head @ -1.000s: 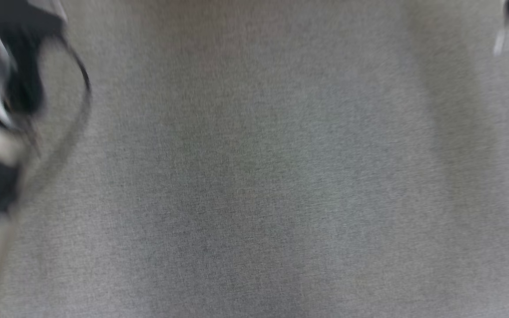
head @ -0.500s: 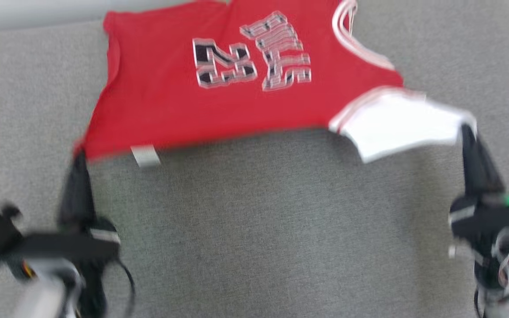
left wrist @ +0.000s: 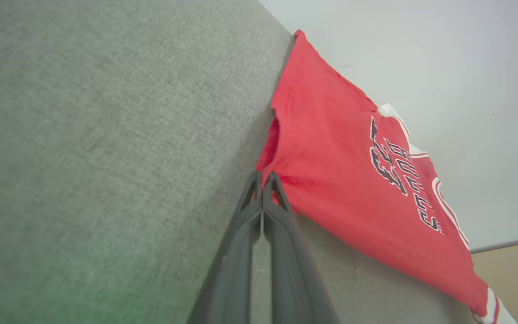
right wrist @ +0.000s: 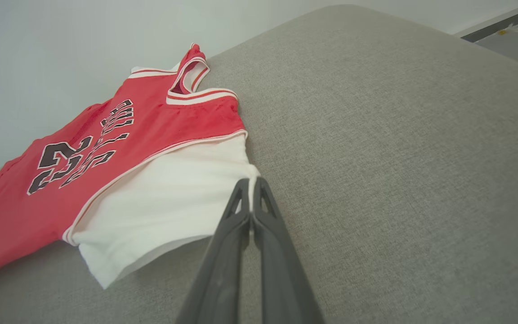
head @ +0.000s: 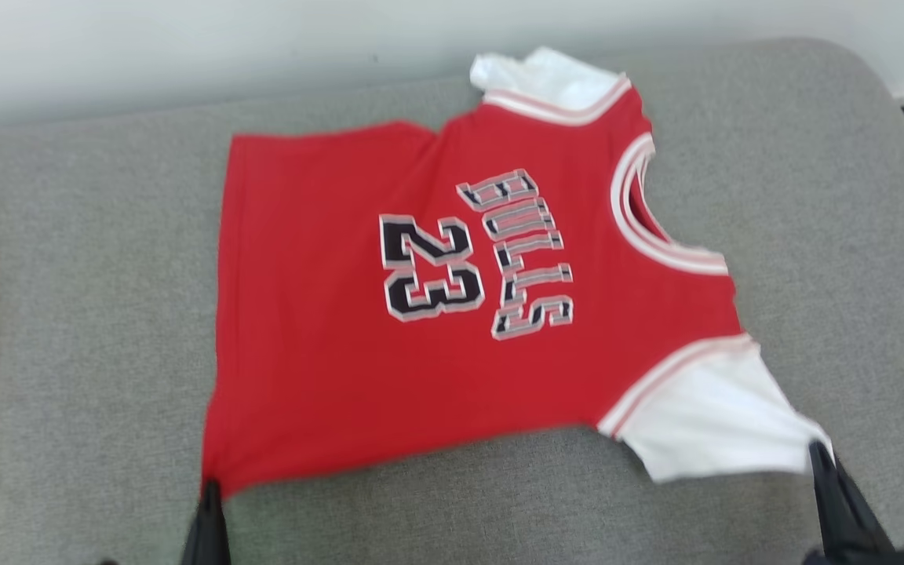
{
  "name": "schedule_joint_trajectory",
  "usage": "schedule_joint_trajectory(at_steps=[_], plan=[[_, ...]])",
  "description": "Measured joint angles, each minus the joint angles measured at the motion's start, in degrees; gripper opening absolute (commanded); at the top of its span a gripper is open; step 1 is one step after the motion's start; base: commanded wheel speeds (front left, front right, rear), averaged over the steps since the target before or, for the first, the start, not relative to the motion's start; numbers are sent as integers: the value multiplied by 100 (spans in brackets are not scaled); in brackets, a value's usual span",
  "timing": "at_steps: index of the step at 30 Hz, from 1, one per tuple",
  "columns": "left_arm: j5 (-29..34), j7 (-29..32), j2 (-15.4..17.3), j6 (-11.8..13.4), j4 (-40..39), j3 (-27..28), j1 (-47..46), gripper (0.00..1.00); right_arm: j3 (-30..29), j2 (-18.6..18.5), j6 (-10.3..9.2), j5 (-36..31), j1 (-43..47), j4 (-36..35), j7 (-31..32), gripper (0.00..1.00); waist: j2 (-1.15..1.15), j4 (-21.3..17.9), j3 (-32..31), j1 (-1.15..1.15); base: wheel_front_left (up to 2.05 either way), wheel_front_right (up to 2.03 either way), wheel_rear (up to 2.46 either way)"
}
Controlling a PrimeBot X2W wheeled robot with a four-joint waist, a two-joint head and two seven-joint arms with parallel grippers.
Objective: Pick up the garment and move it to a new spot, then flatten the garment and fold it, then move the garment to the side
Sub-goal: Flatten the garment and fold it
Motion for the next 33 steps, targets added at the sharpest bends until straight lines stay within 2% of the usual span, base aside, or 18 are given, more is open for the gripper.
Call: schedule_joint_trajectory(at_steps=[5, 10, 26, 33], plan=[[209, 0, -208, -122, 179, 248, 483, 0, -83, 140, 0, -44, 494, -25, 66, 0, 0, 45, -219, 0, 0, 0, 0], [325, 0, -277, -236, 313, 360, 715, 0, -10, 158, 0, -44, 679, -18, 160, 0, 0, 65, -324, 0, 0, 0, 0], [721, 0, -547, -463, 677, 438, 725, 0, 305, 297, 0, -10, 943, 32, 215, 0, 1, 106, -498, 1, 0, 0, 0], [1081, 0, -550, -573, 424, 509, 683, 0, 399, 315, 0, 77, 793, -260, 232, 0, 1, 148, -592, 1, 0, 0, 0]])
